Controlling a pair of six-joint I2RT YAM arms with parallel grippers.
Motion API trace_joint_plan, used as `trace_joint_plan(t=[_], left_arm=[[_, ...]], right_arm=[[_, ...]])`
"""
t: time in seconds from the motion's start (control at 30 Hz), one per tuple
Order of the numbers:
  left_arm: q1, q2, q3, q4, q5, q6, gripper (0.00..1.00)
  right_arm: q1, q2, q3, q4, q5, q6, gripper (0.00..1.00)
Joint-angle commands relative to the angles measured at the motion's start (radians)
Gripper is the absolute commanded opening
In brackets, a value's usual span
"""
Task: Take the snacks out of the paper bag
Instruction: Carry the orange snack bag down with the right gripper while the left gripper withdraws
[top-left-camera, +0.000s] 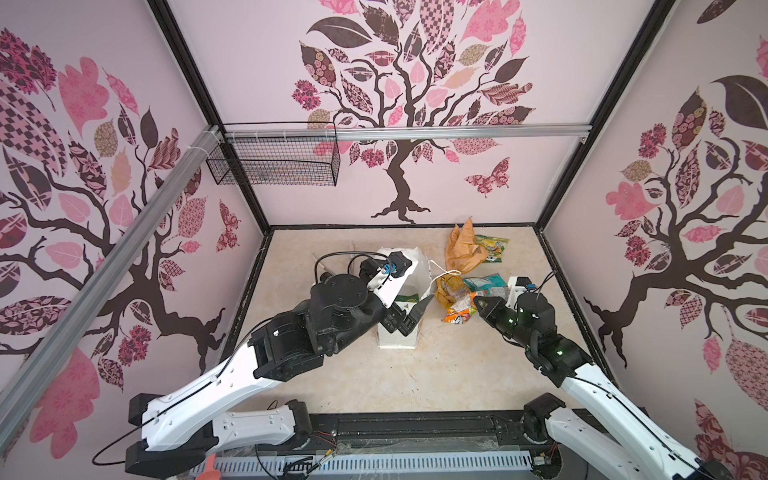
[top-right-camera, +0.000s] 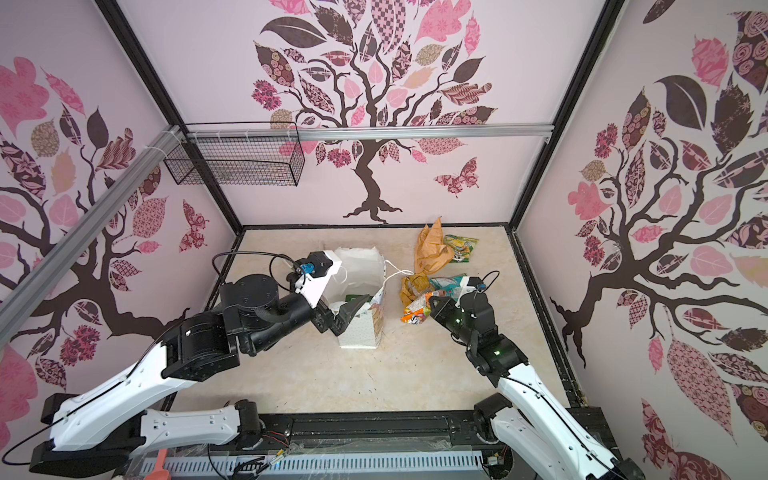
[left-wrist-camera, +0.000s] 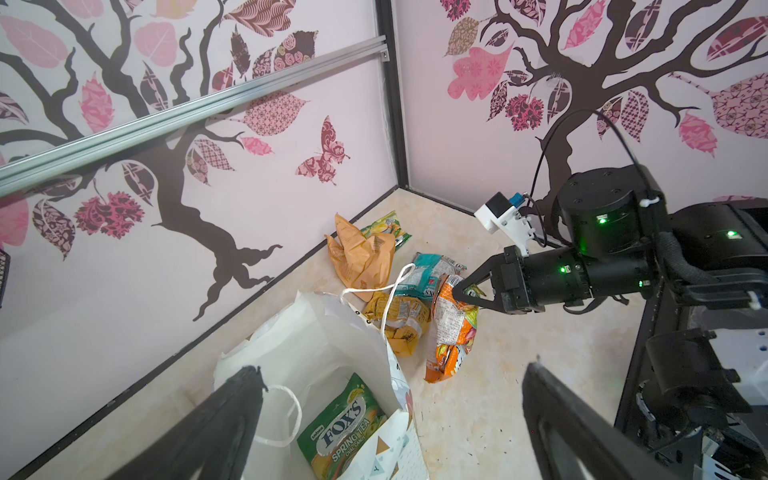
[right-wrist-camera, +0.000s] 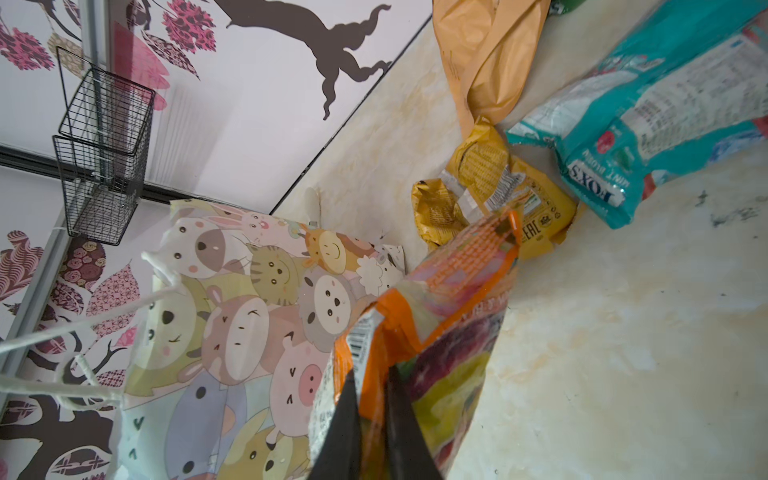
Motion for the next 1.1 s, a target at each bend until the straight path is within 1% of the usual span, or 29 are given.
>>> trace_joint_plan(t=[0.0, 0.33, 0.43, 0.57, 0.73, 0.9, 0.93, 0.97, 1.07], left_arm=[[-0.003, 0.004, 0.023, -0.003, 0.007, -0.013, 0.99], [-0.003, 0.025, 0.038, -0.006, -0.017, -0.019, 0.99], [-0.002, 0.022, 0.036, -0.004, -0.026, -0.023, 0.99], [-0.003, 0.013, 0.027, -0.002, -0.032, -0.025, 0.99], [-0.003, 0.019, 0.026, 0.003, -0.031, -0.027, 0.99], [-0.003, 0.035, 0.032, 0.009, -0.022, -0.023, 0.99], [-0.003, 0.037, 0.033, 0.010, -0.022, -0.022, 0.99], [-0.002, 0.040, 0.033, 0.009, -0.022, -0.023, 0.99], [-0.003, 0.046, 0.038, 0.009, -0.019, -0.024, 0.99]], right_arm=[[-0.003, 0.020, -0.015, 0.110, -0.062, 0.041, 0.00], [-0.003, 0.151, -0.090, 0.241, -0.085, 0.033, 0.00], [-0.003, 0.179, -0.116, 0.264, -0.066, 0.024, 0.00], [-0.003, 0.175, -0.174, 0.283, -0.037, 0.012, 0.00], [-0.003, 0.133, -0.249, 0.256, -0.017, -0.001, 0.16], [-0.003, 0.067, -0.314, 0.214, 0.008, -0.004, 0.22], [-0.003, 0.053, -0.320, 0.202, 0.016, -0.005, 0.27], [-0.004, 0.042, -0.324, 0.191, 0.023, -0.006, 0.34], [-0.003, 0.008, -0.322, 0.139, 0.044, -0.012, 0.62]])
